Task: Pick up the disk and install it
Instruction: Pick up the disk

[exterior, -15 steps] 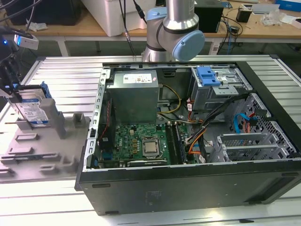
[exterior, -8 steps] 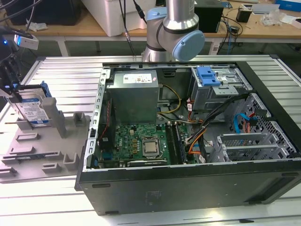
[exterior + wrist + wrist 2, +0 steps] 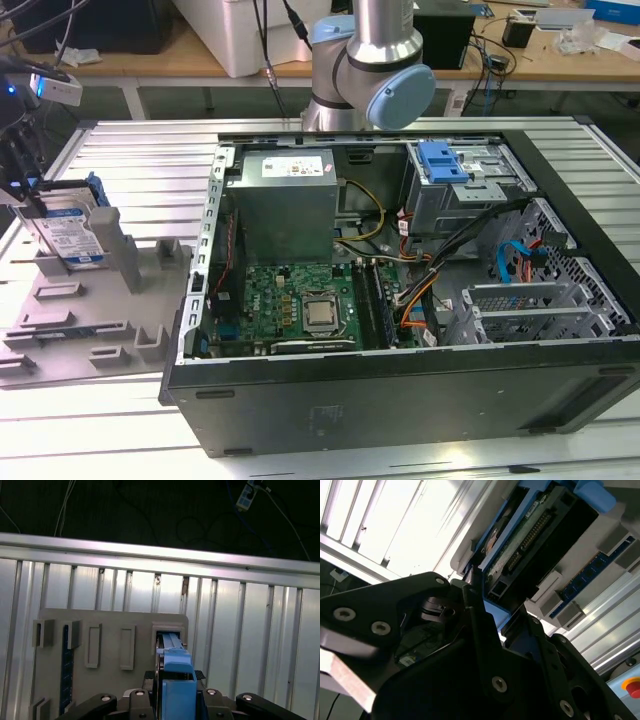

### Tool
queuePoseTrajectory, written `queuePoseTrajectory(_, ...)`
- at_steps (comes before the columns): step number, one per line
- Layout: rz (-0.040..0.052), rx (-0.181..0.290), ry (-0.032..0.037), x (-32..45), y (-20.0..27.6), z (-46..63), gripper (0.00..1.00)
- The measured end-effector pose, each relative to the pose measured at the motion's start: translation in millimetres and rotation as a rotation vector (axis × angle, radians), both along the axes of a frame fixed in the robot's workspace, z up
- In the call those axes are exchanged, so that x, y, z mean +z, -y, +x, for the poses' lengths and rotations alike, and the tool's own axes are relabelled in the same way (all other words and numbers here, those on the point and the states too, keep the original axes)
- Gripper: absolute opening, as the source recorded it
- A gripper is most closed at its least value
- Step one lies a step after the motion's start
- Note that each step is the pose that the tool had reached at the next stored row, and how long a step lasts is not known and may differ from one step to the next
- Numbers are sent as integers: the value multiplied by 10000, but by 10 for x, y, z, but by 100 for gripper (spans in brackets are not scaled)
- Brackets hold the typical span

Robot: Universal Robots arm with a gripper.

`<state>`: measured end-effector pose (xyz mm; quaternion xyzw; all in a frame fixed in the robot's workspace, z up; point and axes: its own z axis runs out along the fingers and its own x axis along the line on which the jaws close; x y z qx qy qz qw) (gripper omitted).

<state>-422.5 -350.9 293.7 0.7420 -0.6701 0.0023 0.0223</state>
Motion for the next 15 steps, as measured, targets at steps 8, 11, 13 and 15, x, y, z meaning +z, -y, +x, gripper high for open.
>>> queuePoseTrajectory(8, 0, 0, 1, 0, 1, 0, 38)
queuePoseTrajectory(11, 0, 0, 1, 0, 1, 0, 45)
queuePoseTrajectory(13, 0, 0, 0, -1, 1, 0, 45)
queuePoseTrajectory(15, 0, 0, 0, -1, 1, 0, 45)
